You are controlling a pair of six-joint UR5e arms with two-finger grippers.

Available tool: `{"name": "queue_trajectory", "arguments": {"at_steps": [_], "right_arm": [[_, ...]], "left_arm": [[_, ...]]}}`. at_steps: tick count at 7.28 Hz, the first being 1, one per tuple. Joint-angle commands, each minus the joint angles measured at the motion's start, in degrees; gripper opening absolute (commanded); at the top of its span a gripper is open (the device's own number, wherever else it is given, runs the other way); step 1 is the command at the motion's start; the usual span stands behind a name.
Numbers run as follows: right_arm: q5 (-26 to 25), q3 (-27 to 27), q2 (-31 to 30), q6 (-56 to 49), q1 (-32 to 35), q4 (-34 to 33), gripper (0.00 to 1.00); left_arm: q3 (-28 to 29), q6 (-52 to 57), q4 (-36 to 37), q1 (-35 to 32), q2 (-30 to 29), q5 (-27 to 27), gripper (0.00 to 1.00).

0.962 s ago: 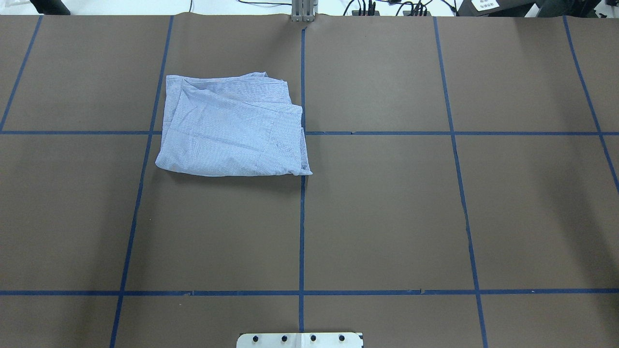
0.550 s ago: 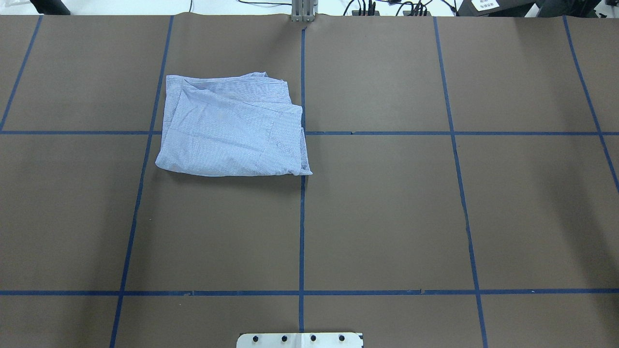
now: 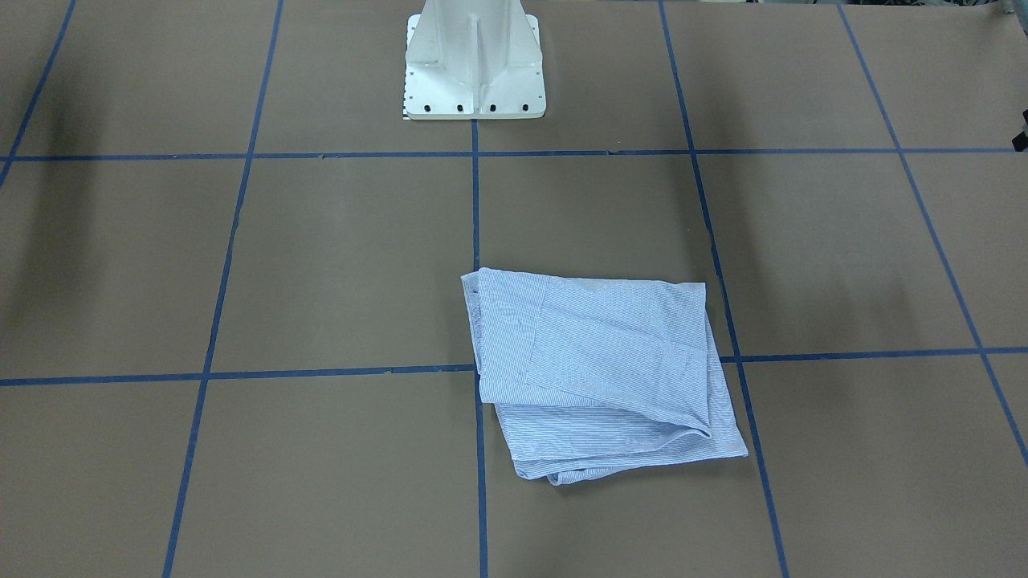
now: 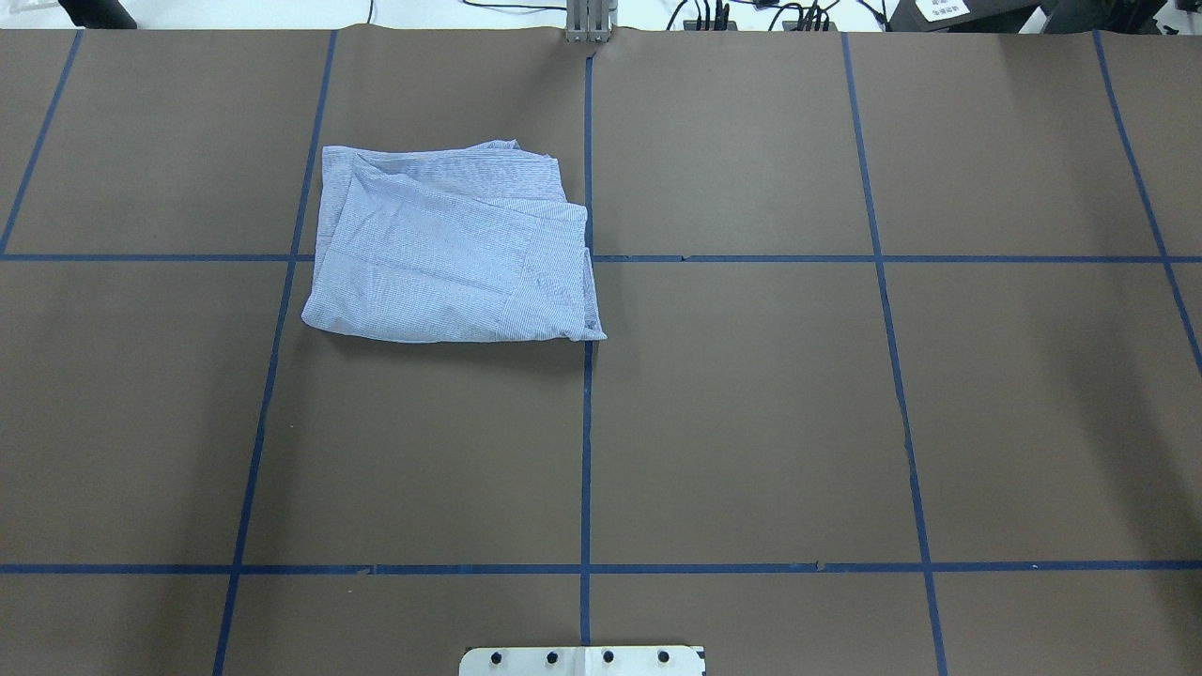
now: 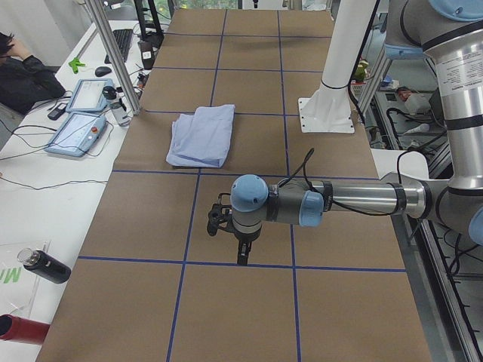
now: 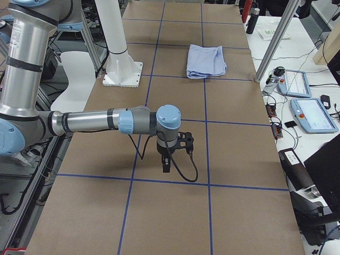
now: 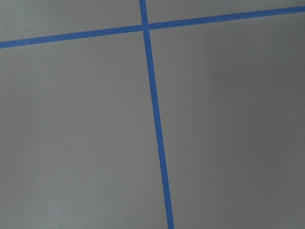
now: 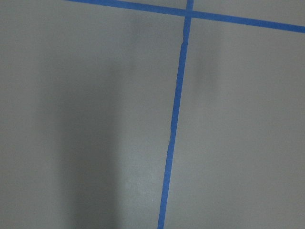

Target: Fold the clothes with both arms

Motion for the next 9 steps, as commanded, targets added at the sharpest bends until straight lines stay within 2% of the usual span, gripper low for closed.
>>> {"name": "queue_trajectory", "arguments": {"at_steps": [1,9], "right_arm": [[0.0,0.09,0.0,-0.03,0.15,0.0,1.0],[0.18,0.09,-0.09,-0.12,0.85,0.0,1.0]], "left_arm": [[-0.02,0.07,0.0,0.0,0.0,0.0,1.0],[-0.55,0.07,0.0,0.0,0.0,0.0,1.0]]}}
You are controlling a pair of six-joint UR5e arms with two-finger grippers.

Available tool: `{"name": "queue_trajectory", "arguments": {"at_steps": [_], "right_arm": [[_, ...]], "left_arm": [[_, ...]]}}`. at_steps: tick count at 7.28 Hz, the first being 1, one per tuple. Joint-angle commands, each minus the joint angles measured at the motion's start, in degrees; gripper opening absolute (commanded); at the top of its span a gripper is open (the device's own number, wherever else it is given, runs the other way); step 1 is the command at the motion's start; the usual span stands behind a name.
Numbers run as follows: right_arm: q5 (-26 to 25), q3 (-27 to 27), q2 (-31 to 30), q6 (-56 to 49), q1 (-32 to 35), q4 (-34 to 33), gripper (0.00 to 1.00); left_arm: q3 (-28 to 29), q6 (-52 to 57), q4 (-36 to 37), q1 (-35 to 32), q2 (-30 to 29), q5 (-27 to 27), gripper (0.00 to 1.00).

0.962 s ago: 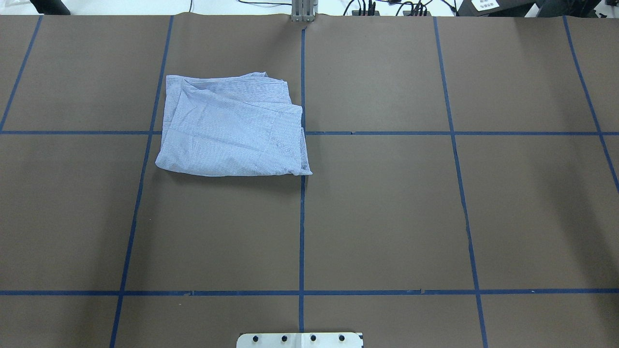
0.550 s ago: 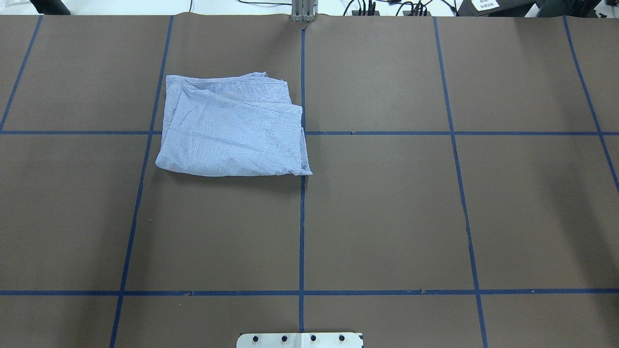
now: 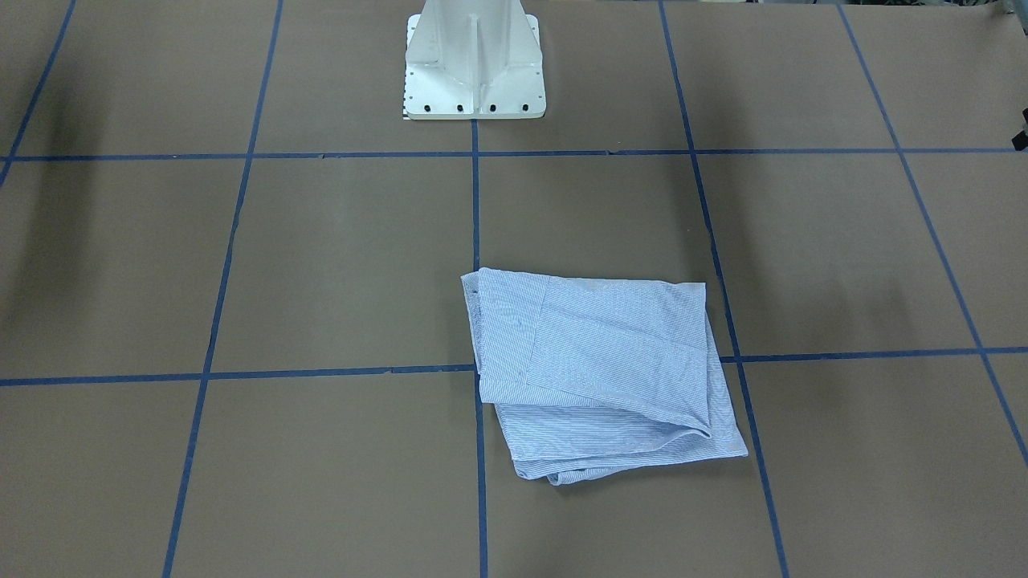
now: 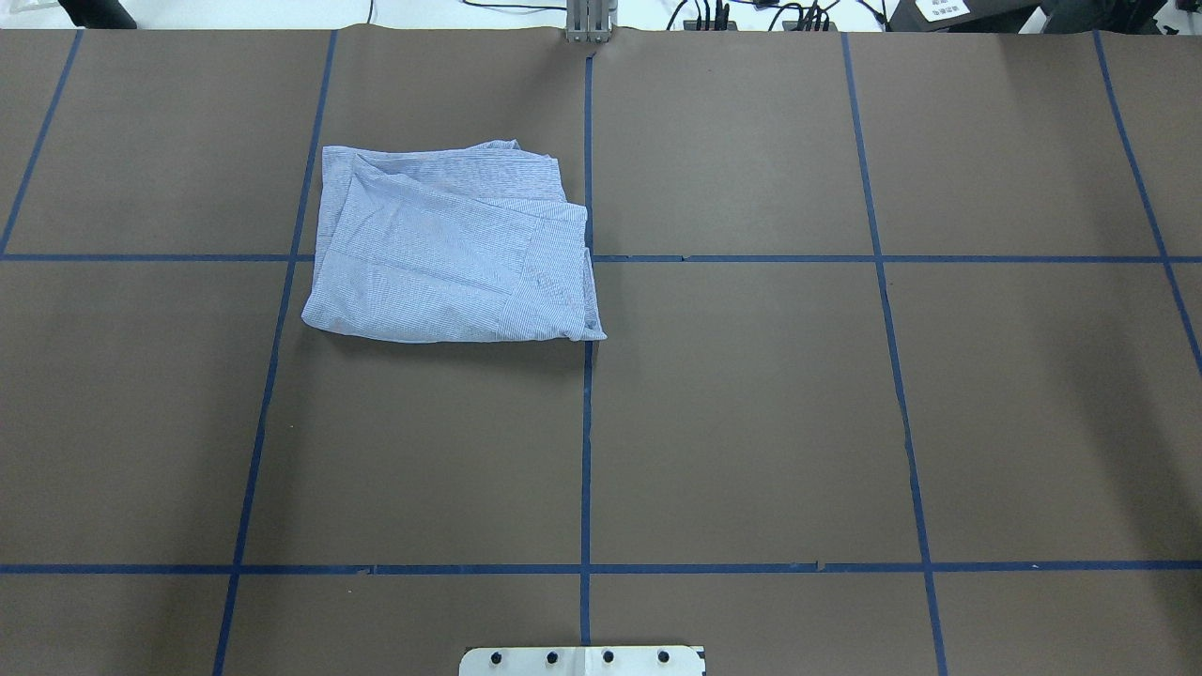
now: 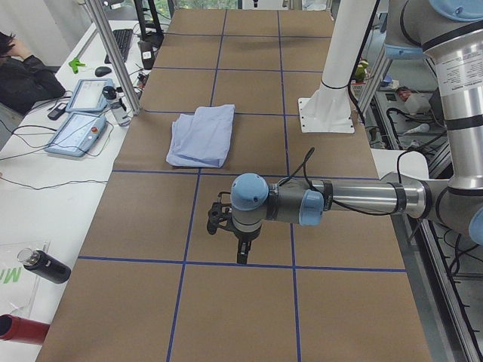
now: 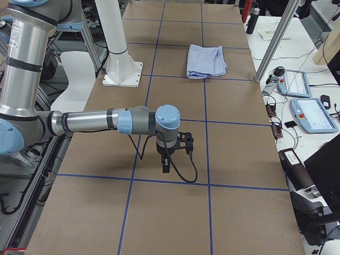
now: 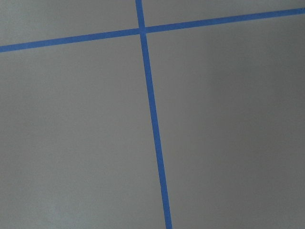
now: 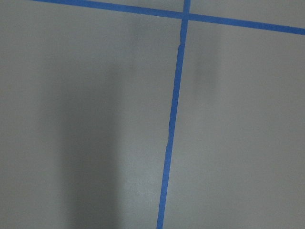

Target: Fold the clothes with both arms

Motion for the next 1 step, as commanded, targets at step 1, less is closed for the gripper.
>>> {"name": "queue_trajectory", "arguments": {"at_steps": [1], "right_arm": [[0.0,0.0,0.0,0.0,0.07,0.0,1.0]], "left_arm": [[-0.02,0.0,0.0,0.0,0.0,0.0,1.0]]}}
